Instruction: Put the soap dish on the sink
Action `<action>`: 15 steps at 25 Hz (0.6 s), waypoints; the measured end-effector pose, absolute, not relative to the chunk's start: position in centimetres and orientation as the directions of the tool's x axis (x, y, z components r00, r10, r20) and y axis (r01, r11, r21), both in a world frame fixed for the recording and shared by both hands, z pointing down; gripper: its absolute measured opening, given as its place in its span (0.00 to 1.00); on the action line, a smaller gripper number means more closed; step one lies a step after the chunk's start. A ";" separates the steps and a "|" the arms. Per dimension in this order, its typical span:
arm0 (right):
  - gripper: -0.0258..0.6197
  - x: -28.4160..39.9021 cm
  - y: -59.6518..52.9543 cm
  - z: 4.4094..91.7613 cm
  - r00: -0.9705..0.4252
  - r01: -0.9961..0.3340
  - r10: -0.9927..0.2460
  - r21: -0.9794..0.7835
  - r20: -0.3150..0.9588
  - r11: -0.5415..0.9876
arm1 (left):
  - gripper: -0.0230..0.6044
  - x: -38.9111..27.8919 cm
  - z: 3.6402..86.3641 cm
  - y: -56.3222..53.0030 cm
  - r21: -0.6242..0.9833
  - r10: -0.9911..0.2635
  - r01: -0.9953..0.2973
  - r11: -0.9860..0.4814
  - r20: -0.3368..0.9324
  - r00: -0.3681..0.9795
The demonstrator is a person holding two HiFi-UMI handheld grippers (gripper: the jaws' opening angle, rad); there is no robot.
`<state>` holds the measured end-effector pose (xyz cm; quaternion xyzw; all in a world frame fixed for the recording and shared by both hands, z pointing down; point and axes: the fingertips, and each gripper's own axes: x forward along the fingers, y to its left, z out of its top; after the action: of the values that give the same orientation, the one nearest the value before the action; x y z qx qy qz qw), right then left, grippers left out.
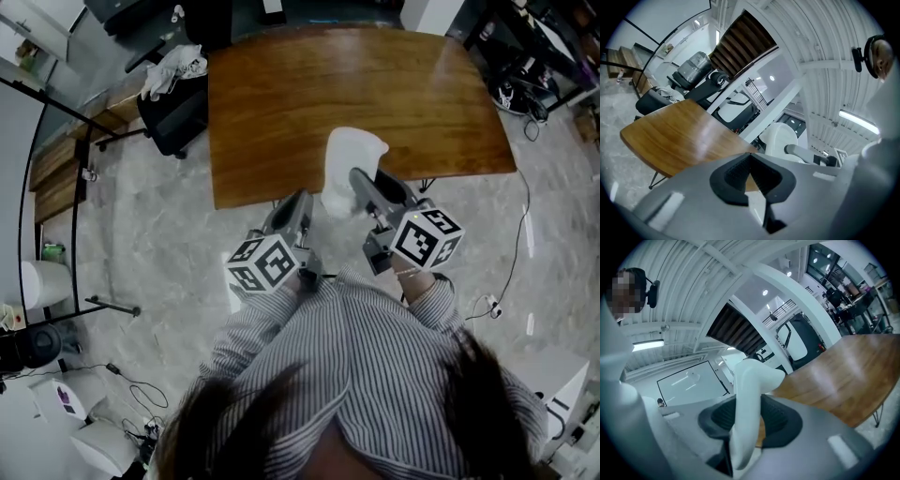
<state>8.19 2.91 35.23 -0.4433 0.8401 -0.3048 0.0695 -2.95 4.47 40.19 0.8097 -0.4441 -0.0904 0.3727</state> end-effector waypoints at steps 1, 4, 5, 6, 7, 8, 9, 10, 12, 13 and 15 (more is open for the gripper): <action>0.25 8.0 1.6 35.0 -0.591 -0.706 -0.792 -0.573 0.153 0.416 | 0.04 -3.2 40.1 3.1 0.687 -0.784 -0.649 -0.327 0.186 0.593; 0.25 7.4 -2.5 34.2 -0.575 -0.717 -0.804 -0.565 0.149 0.408 | 0.04 -4.1 39.3 -1.2 0.684 -0.778 -0.647 -0.337 0.185 0.601; 0.25 7.2 -3.8 34.0 -0.569 -0.720 -0.809 -0.563 0.147 0.404 | 0.04 -4.5 39.1 -2.5 0.681 -0.778 -0.649 -0.341 0.183 0.601; 0.25 7.1 -5.1 33.8 -0.562 -0.724 -0.814 -0.563 0.145 0.399 | 0.04 -4.8 39.0 -3.8 0.680 -0.778 -0.648 -0.343 0.181 0.601; 0.25 6.9 -6.4 33.6 -0.554 -0.727 -0.820 -0.564 0.144 0.392 | 0.04 -5.1 38.9 -5.0 0.682 -0.776 -0.645 -0.345 0.180 0.605; 0.25 6.8 -7.6 33.5 -0.547 -0.731 -0.824 -0.563 0.145 0.386 | 0.04 -5.3 38.9 -6.1 0.687 -0.768 -0.638 -0.349 0.181 0.615; 0.25 6.6 -8.8 33.4 -0.540 -0.735 -0.828 -0.562 0.148 0.379 | 0.04 -5.5 39.0 -7.2 0.694 -0.756 -0.627 -0.354 0.182 0.629; 0.25 6.4 -9.9 33.4 -0.534 -0.740 -0.832 -0.559 0.153 0.372 | 0.04 -5.7 39.1 -8.2 0.702 -0.744 -0.615 -0.360 0.183 0.643; 0.25 5.9 -12.0 33.4 -0.523 -0.750 -0.836 -0.555 0.164 0.360 | 0.04 -6.3 39.1 -10.1 0.708 -0.729 -0.604 -0.366 0.185 0.659; 0.25 5.6 -12.9 33.4 -0.519 -0.754 -0.837 -0.553 0.171 0.355 | 0.04 -6.6 39.1 -11.0 0.708 -0.727 -0.603 -0.368 0.186 0.661; 0.25 5.1 -14.5 33.6 -0.514 -0.762 -0.838 -0.547 0.184 0.347 | 0.04 -7.1 39.3 -12.4 0.707 -0.724 -0.603 -0.369 0.189 0.664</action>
<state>5.13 -14.50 33.61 -0.4889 0.8181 -0.2958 0.0646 -7.05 -12.43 39.27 0.8237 -0.4025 -0.0770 0.3918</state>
